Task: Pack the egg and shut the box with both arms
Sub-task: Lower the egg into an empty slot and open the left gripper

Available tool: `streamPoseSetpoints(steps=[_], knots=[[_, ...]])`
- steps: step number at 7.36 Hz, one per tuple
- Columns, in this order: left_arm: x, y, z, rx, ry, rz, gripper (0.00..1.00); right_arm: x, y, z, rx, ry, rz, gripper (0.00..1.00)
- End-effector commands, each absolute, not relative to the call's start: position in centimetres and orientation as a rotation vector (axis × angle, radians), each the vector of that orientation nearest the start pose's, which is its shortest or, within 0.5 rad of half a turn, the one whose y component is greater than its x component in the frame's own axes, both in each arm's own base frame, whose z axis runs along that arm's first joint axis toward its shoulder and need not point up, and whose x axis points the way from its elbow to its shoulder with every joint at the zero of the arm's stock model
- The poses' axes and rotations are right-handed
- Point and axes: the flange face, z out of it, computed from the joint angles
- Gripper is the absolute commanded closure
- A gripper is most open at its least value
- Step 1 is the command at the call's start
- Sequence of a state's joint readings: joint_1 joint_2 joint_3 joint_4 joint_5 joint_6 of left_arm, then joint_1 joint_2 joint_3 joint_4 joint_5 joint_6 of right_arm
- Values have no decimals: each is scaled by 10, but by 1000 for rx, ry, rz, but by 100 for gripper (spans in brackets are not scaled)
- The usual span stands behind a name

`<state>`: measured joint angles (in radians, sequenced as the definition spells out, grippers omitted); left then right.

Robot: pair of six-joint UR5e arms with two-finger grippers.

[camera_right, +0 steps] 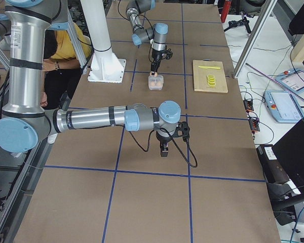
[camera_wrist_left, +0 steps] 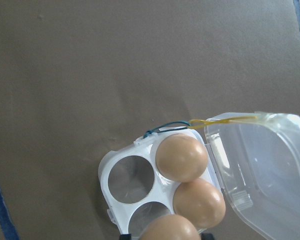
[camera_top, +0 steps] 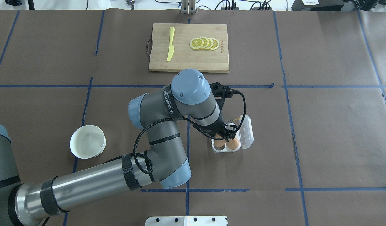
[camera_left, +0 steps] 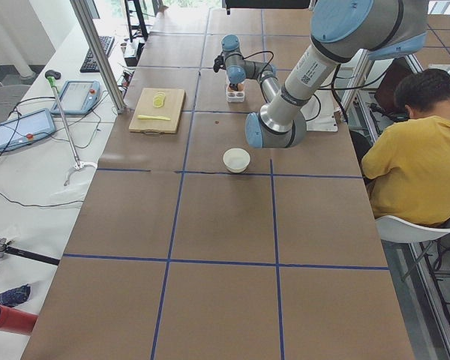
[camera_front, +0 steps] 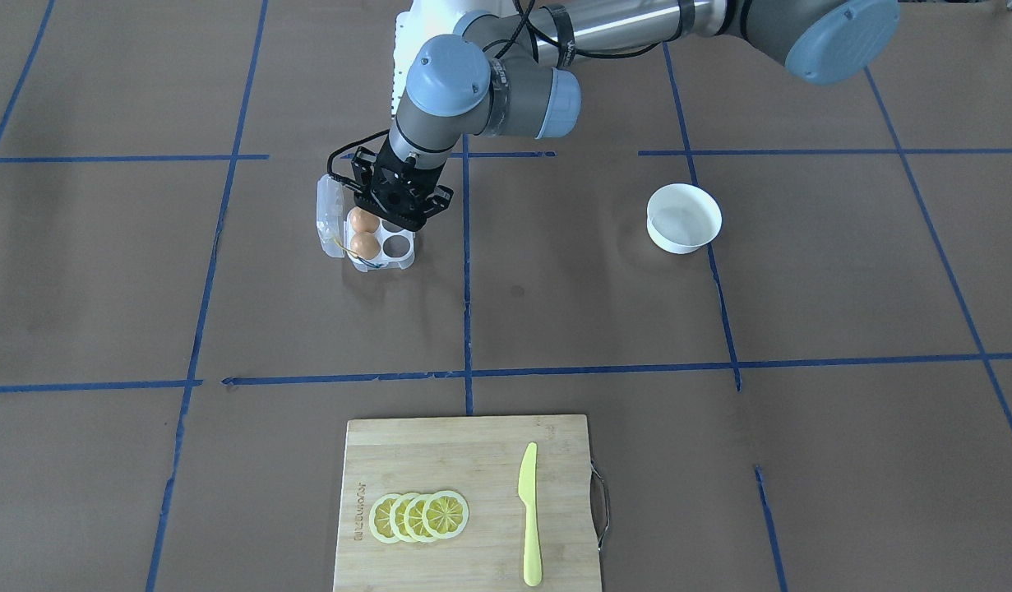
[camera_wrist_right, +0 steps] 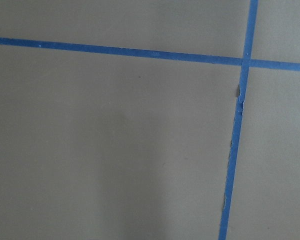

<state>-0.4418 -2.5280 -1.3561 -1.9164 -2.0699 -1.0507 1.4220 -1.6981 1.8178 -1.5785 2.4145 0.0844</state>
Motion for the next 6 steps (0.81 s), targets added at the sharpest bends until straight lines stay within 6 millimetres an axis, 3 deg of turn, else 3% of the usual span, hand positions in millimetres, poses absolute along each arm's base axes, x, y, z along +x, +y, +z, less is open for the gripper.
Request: streamPoseSetpoints(steps=[1, 4, 6], knots=[[652, -402, 95, 95, 1154, 342, 1, -7, -446, 592, 7, -850, -108, 0], [651, -403, 96, 93, 1153, 337, 1, -8, -446, 590, 5, -866, -108, 0], [639, -411, 110, 95, 1146, 330, 1, -13, -447, 583, 42, -889, -129, 0]])
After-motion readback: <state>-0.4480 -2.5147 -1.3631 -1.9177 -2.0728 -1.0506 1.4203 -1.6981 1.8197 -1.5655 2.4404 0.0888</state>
